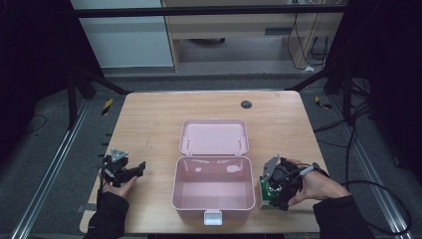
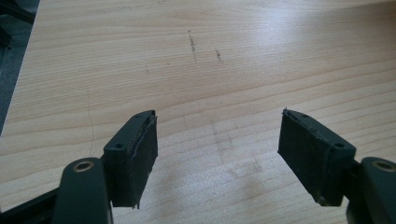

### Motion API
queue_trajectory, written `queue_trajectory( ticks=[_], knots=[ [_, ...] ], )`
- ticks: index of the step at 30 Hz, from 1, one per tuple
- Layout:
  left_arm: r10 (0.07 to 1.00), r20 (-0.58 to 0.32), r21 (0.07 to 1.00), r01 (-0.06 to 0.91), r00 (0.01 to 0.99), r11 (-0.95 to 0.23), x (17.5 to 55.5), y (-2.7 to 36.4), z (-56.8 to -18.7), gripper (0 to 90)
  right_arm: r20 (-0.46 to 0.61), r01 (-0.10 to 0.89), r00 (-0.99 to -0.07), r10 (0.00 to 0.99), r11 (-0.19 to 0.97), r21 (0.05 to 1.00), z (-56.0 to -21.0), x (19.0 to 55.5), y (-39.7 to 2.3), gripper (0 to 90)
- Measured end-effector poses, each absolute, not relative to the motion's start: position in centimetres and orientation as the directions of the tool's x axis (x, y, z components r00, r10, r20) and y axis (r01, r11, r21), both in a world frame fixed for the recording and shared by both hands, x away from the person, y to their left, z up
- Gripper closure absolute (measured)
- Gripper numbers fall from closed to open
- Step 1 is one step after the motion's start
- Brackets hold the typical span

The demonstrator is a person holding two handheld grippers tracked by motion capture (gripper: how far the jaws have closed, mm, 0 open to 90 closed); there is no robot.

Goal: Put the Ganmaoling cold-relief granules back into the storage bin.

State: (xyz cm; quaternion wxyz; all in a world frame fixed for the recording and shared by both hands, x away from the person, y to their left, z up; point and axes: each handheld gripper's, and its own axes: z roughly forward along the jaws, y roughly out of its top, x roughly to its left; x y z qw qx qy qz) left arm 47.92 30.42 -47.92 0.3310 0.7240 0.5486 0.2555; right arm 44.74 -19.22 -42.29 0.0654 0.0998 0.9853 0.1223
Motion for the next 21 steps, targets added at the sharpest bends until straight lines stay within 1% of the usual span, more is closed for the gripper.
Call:
queue_trajectory(
  ticks=[16, 21],
  knots=[
    [0.964, 0.01, 0.76, 0.625, 0.267, -0.181, 47.9, 30.4, -47.9, 27.7, -0.056, 0.174, -0.98, 0.191, 0.96, 0.218, -44.3, 45.3, -19.0, 7.8],
    [0.964, 0.009, 0.759, 0.625, 0.267, -0.181, 47.9, 30.4, -47.9, 27.6, -0.038, 0.169, -0.983, 0.181, 0.961, 0.217, -44.3, 45.4, -19.1, 11.5]
  ],
)
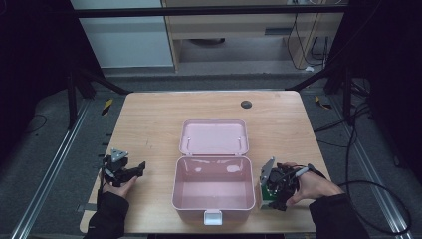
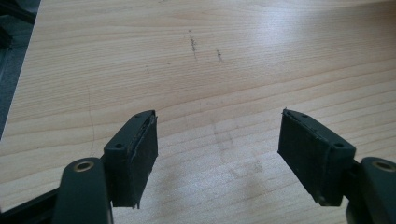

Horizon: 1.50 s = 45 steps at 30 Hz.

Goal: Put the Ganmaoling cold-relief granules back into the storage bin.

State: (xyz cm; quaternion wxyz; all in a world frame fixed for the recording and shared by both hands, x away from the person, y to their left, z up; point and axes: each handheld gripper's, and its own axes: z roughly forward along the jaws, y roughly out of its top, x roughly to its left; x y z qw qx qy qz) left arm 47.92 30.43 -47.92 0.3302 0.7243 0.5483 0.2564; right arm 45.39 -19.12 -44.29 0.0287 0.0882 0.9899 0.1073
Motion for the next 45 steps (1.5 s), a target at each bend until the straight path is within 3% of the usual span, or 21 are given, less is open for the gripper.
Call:
queue_trajectory(
  ticks=[14, 31, 45],
  knots=[
    [0.964, 0.011, 0.759, 0.626, 0.266, -0.181, 47.9, 30.4, -47.9, 27.7, -0.042, 0.183, -0.98, 0.197, 0.957, 0.224, -43.5, 45.4, -19.9, 15.8],
    [0.962, 0.013, 0.749, 0.635, 0.272, -0.189, 48.0, 30.3, -48.1, 27.6, -0.093, 0.199, -0.966, 0.24, 0.926, 0.322, -36.5, 44.3, -20.5, 15.9],
    [0.962, 0.011, 0.748, 0.636, 0.272, -0.189, 48.0, 30.2, -48.1, 27.6, -0.117, 0.191, -0.964, 0.239, 0.928, 0.321, -31.8, 44.1, -19.2, 16.1]
  ],
)
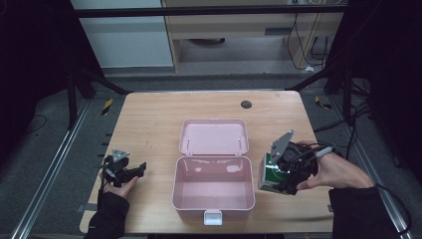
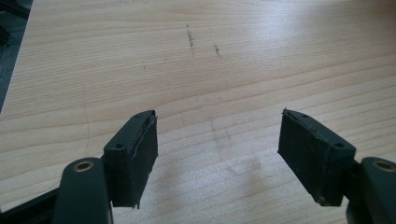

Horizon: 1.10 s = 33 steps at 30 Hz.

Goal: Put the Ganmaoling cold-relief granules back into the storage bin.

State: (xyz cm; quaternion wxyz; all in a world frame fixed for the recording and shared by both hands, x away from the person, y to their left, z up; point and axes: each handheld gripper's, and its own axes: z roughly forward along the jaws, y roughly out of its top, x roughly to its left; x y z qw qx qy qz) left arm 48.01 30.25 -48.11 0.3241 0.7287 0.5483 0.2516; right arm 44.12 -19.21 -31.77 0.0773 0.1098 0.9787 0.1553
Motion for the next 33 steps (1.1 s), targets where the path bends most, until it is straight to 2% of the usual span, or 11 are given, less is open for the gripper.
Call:
queue_trajectory(
  ticks=[14, 33],
  knots=[
    [0.962, 0.011, 0.744, 0.641, 0.274, -0.191, 48.1, 30.2, -48.2, 27.6, -0.122, 0.178, -0.965, 0.232, 0.922, 0.344, -27.7, 43.7, -16.9, 16.1],
    [0.961, 0.01, 0.744, 0.64, 0.276, -0.192, 48.1, 30.2, -48.2, 27.6, -0.129, 0.133, -0.974, 0.188, 0.928, 0.348, -27.5, 44.1, -13.3, 16.0]
  ],
)
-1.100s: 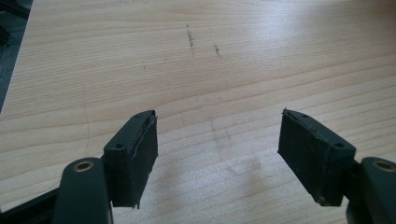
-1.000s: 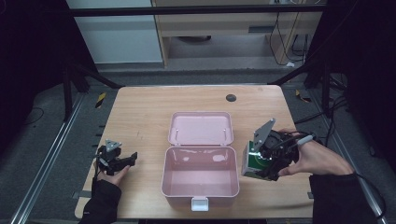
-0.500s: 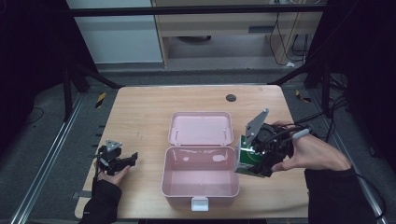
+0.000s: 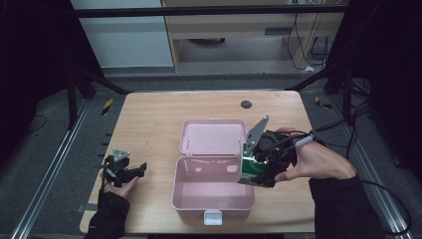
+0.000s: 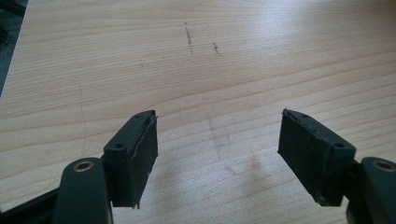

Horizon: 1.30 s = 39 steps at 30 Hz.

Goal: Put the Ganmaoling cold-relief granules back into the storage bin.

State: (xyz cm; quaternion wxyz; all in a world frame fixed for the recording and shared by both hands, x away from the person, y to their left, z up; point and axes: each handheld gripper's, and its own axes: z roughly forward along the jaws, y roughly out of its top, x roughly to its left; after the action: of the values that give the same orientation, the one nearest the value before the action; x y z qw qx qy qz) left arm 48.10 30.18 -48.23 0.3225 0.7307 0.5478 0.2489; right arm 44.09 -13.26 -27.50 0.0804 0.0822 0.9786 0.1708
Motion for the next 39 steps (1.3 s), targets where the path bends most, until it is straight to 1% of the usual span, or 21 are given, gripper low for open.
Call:
queue_trajectory(
  ticks=[7, 26, 35, 39],
  knots=[
    [0.961, 0.014, 0.743, 0.64, 0.277, -0.196, 48.2, 30.1, -48.3, 27.7, -0.124, 0.13, -0.975, 0.183, 0.928, 0.348, -28.0, 44.3, -12.1, 16.0],
    [0.961, 0.013, 0.744, 0.64, 0.276, -0.194, 48.1, 30.2, -48.2, 27.7, -0.113, 0.085, -0.985, 0.132, 0.932, 0.352, -30.0, 44.8, -9.2, 15.9],
    [0.961, 0.013, 0.744, 0.639, 0.276, -0.193, 48.1, 30.3, -48.2, 27.7, -0.115, 0.052, -0.989, 0.091, 0.95, 0.309, -31.5, 44.9, -7.9, 16.0],
    [0.961, 0.012, 0.746, 0.637, 0.275, -0.192, 48.1, 30.3, -48.2, 27.7, -0.131, 0.027, -0.989, 0.068, 0.957, 0.29, -32.1, 44.8, -7.6, 16.0]
  ],
)
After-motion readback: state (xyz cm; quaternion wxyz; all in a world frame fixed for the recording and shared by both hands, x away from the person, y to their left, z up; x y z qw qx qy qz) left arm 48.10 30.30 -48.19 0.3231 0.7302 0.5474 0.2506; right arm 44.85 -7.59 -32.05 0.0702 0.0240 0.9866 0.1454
